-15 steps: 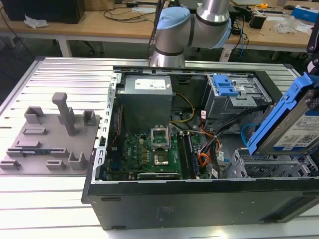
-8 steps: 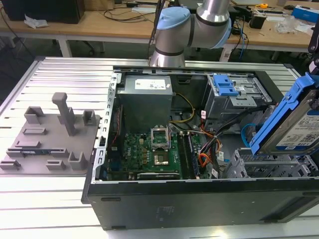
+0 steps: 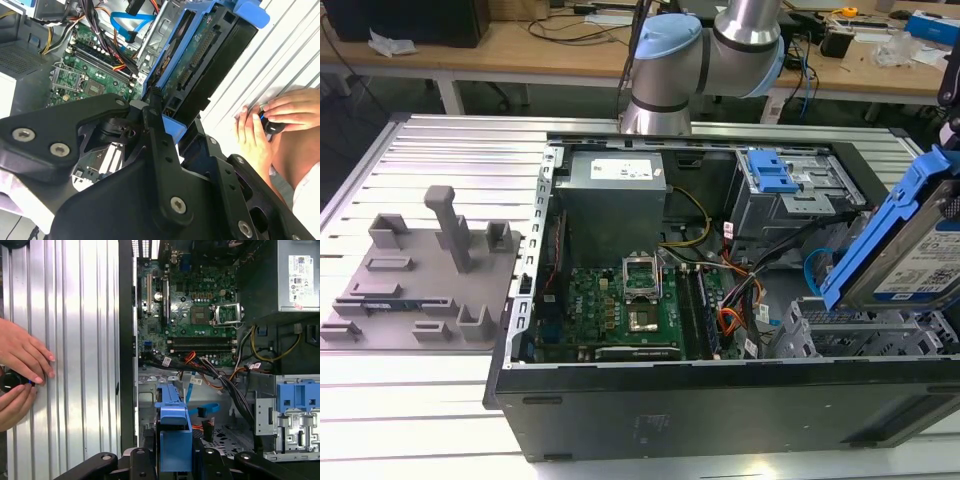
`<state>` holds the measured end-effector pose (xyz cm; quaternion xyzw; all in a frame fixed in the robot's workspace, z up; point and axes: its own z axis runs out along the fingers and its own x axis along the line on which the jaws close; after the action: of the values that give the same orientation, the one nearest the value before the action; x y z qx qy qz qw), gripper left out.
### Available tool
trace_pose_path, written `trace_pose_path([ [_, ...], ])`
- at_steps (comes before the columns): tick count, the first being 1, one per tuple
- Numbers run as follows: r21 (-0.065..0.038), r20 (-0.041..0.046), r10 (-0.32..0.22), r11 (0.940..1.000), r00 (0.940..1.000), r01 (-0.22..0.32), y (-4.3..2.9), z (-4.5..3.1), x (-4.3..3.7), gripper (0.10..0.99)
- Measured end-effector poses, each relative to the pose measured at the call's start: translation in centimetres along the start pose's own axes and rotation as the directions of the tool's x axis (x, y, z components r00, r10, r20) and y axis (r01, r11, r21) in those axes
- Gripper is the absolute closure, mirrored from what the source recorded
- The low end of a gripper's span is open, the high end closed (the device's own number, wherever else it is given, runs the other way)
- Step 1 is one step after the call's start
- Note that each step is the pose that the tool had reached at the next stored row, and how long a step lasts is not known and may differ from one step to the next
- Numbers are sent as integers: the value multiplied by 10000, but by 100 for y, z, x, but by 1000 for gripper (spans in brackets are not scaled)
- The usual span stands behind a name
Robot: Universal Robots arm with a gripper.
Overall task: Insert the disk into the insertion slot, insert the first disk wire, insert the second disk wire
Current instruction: 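Insert the disk into the insertion slot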
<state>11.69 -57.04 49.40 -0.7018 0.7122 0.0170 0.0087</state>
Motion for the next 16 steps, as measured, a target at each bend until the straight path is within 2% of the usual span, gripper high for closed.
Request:
trace_pose_path([
  [7, 0, 0, -4, 10000, 10000, 4, 4, 21, -90, 722],
  [16, -2, 0, -67, 10000, 10000, 67, 6, 83, -141, 722],
])
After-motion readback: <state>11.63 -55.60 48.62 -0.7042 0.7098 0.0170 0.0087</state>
